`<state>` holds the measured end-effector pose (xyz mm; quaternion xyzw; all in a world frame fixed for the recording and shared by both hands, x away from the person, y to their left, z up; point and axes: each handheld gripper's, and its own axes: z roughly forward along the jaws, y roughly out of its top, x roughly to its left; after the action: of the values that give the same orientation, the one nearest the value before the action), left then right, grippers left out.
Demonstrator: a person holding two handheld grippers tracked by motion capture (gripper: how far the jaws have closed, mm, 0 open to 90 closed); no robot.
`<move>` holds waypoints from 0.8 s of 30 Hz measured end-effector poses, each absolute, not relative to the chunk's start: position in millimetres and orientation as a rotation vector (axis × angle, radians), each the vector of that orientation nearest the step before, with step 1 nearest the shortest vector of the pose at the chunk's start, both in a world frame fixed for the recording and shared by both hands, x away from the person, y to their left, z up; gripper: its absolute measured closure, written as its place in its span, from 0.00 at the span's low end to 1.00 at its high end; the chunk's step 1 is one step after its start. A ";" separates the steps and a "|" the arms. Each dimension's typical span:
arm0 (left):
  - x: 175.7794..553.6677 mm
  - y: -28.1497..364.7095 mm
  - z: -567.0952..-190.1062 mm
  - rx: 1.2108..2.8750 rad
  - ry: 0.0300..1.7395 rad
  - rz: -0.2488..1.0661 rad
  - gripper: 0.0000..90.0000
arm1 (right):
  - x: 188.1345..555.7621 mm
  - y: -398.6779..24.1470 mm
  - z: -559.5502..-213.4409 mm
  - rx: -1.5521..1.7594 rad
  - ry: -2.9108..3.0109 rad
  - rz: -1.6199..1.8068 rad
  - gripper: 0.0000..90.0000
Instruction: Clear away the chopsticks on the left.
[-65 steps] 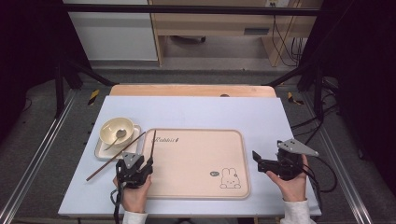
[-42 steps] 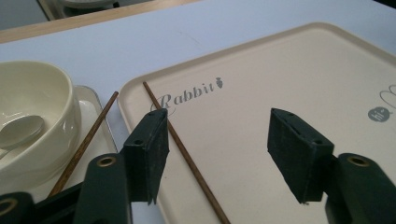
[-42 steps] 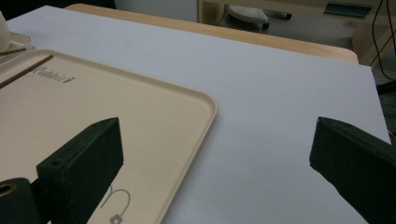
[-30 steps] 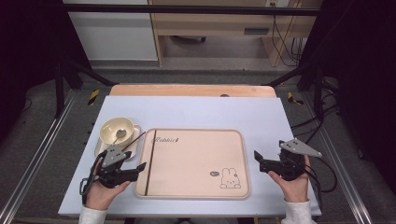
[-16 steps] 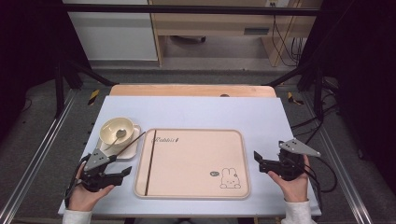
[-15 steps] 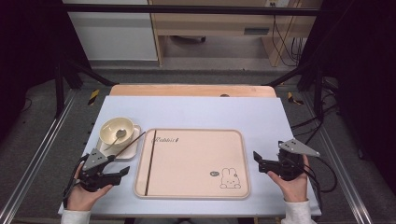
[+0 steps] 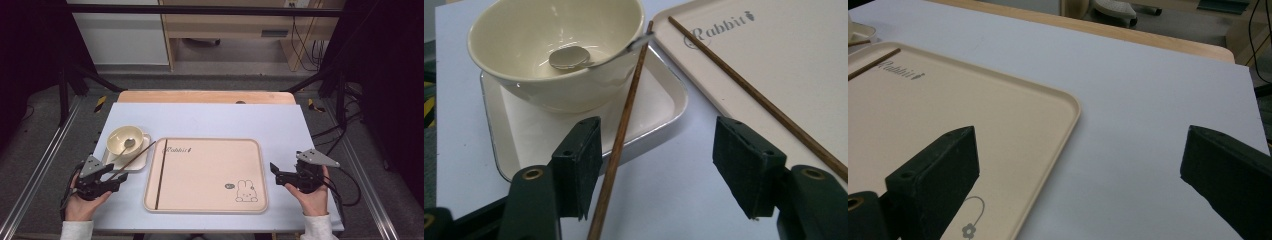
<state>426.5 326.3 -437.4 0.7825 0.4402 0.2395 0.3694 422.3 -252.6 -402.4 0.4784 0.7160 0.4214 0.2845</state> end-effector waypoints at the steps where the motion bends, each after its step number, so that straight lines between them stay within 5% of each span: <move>1: 428.4 327.0 -438.1 2.015 1.131 0.611 0.43 | 422.3 -252.4 -402.5 1.280 1.915 1.128 0.03; 24: 460.4 331.7 -455.6 2.033 1.179 0.606 0.76 | 423.3 -251.2 -403.7 1.269 1.923 1.117 0.03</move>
<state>460.4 331.7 -455.6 0.7849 0.4550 0.2339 0.3497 423.3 -251.2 -403.7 0.4750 0.7196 0.4178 0.2864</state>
